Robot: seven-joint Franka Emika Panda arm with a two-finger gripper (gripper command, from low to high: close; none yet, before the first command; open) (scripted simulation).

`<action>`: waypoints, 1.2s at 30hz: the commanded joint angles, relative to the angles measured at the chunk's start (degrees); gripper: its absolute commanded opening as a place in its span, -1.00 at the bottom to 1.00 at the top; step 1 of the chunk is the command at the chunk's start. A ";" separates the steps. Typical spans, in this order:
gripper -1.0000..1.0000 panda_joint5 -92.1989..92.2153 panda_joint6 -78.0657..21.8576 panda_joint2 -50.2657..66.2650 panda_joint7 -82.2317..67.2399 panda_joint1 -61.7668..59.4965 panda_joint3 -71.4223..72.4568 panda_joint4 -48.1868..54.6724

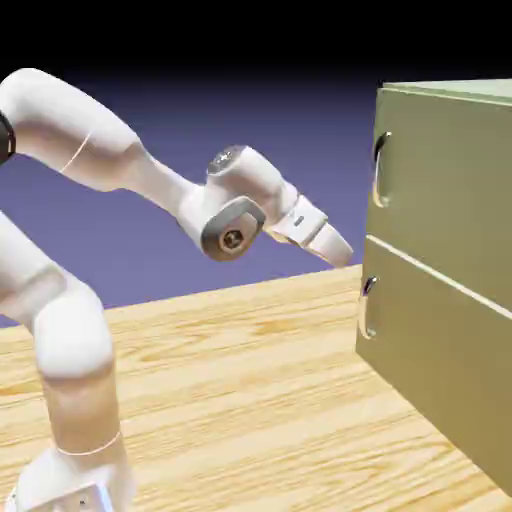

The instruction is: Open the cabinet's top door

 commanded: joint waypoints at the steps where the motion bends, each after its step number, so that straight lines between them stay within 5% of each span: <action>1: 0.00 2.34 -0.42 2.08 -0.88 1.60 -1.76 0.55; 36: 0.00 84.03 -15.07 74.77 -31.48 57.45 -63.16 19.64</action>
